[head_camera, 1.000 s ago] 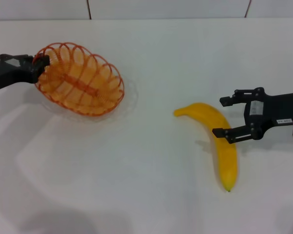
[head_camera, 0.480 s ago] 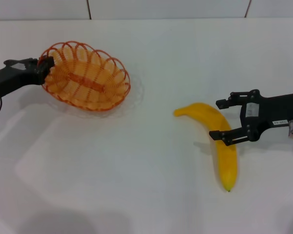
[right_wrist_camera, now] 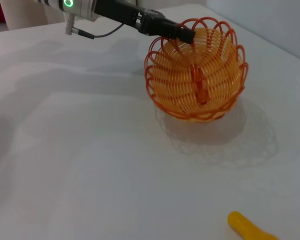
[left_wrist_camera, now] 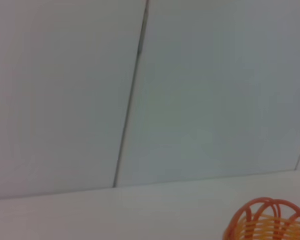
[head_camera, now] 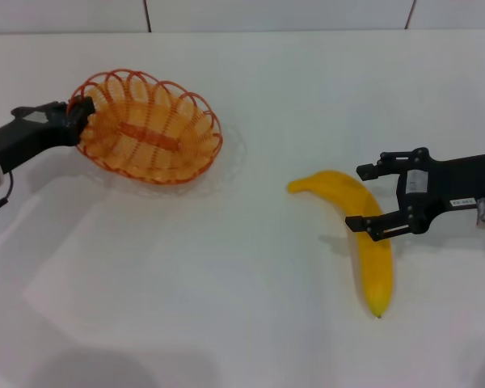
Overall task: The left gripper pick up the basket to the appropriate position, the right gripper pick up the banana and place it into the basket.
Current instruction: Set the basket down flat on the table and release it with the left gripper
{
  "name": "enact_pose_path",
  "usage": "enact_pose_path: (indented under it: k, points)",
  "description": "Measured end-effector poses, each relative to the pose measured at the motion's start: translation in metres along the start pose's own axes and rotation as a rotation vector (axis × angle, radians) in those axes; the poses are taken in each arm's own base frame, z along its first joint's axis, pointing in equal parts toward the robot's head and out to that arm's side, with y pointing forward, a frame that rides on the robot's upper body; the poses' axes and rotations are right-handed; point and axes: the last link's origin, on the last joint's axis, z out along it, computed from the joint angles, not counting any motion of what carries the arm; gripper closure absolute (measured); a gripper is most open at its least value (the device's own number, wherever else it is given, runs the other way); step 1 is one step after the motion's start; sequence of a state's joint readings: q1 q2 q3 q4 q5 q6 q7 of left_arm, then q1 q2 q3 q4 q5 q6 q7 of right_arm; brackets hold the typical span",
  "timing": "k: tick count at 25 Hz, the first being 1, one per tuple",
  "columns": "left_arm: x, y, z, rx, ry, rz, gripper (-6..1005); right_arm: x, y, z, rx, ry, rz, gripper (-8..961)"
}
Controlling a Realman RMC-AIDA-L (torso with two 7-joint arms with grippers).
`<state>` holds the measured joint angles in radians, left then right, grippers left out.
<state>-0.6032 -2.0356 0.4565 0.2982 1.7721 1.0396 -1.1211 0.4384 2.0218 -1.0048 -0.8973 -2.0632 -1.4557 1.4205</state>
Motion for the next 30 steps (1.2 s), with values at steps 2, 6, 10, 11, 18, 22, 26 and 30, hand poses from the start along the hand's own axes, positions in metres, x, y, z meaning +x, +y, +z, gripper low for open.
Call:
enact_pose_path:
  k: [2,6,10,11,18,22,26,30]
  points:
    - [-0.002,0.003,0.001,-0.004,0.006,-0.006,910,0.0,0.0,0.0,0.0,0.0,0.0,123]
    - [-0.005,0.008,0.004,-0.014,0.013,-0.016,910,-0.001,0.0,0.0,0.0,0.0,-0.001,125]
    - [-0.005,0.013,0.004,-0.03,0.037,-0.037,910,-0.001,-0.001,0.0,-0.001,-0.001,-0.004,126]
    - [-0.005,0.014,0.004,-0.034,0.044,-0.046,911,-0.001,-0.001,0.0,-0.001,-0.001,-0.004,126]
    - [-0.011,0.019,0.002,-0.046,0.054,-0.093,912,-0.001,-0.001,0.0,-0.001,-0.001,-0.003,129]
    - [-0.015,0.022,0.002,-0.057,0.037,-0.121,911,-0.001,-0.001,0.0,-0.001,-0.001,-0.004,130]
    - [-0.018,0.023,0.002,-0.07,0.013,-0.153,909,-0.001,-0.001,0.001,-0.001,-0.001,-0.003,132]
    - [-0.021,0.022,0.0,-0.069,0.001,-0.183,908,-0.001,0.0,0.002,-0.005,-0.001,0.0,133]
